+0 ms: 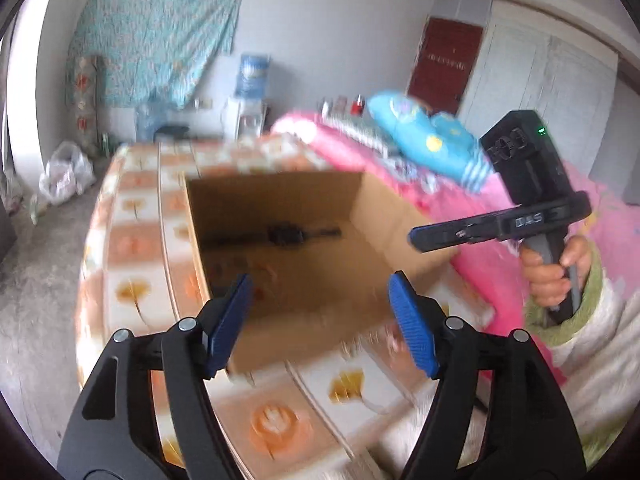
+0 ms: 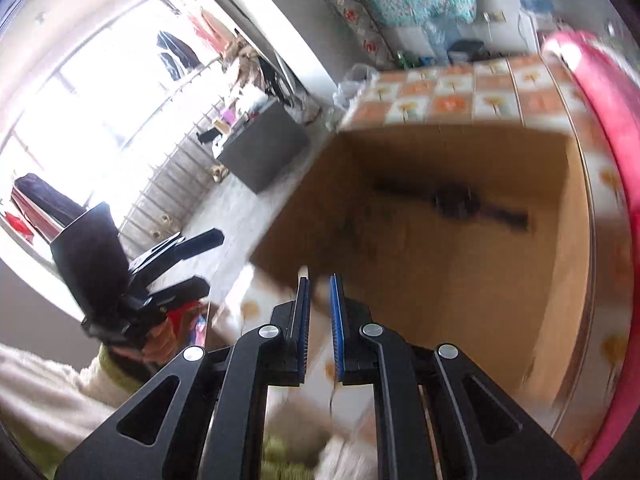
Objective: Organize jewelry
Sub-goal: 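Withdraw both tools from the box and move the left tool to the gold ring, then lower the left tool onto the small gold ring and close on it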
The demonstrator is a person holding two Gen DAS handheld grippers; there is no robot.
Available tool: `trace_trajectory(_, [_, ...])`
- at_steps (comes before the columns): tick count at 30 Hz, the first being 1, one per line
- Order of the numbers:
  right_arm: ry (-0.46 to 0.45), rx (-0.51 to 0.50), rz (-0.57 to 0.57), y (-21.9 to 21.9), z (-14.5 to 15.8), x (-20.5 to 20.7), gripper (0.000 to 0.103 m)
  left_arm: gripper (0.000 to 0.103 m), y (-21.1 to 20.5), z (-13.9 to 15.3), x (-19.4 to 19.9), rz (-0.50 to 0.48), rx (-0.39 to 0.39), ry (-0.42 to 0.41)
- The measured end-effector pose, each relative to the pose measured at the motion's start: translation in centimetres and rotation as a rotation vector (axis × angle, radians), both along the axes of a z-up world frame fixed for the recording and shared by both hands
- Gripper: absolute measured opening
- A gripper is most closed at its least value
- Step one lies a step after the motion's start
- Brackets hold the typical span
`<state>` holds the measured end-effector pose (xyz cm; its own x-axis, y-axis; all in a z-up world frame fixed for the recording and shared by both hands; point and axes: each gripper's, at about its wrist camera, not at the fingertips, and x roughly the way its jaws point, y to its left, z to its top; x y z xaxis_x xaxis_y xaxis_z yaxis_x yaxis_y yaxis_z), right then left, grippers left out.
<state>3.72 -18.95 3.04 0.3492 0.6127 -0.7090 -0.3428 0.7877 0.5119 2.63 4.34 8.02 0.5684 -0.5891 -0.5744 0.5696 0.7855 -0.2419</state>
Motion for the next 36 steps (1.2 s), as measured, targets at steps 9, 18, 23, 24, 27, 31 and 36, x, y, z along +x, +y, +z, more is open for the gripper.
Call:
trace_trajectory(9, [0.112,-0.090,-0.179,-2.9,-5.3,0.8,0.011,0.067,-1.3,-6.8,2.2,0.111,0.016,0.189])
trace_trajectory(18, [0.017,-0.124,-0.169,-3.1,-5.4,0.8,0.011,0.068,-1.2,-7.1,3.1,0.181,-0.013,0.192])
trace_trajectory(23, [0.015,-0.106,-0.143,-3.4,-6.1,-1.9,0.012,0.072,-2.6,-8.0,0.6,0.129,0.045,0.208])
trace_trajectory(24, [0.022,-0.105,-0.141,-3.3,-6.3,-2.4,0.012,0.072,-3.0,-8.4,0.1,0.122,0.068,0.218])
trace_trajectory(27, [0.060,-0.077,-0.131,-2.7,-7.6,-3.6,0.012,0.072,-4.2,-9.6,-1.4,0.118,0.110,0.246])
trace_trajectory(31, [0.078,-0.088,-0.132,-1.3,-8.8,-4.6,0.012,0.057,-6.2,-10.8,-2.2,0.106,0.237,0.222])
trace_trajectory(36, [0.067,-0.124,-0.123,0.6,-9.2,-5.3,0.012,0.036,-7.5,-11.9,-2.4,0.101,0.345,0.218])
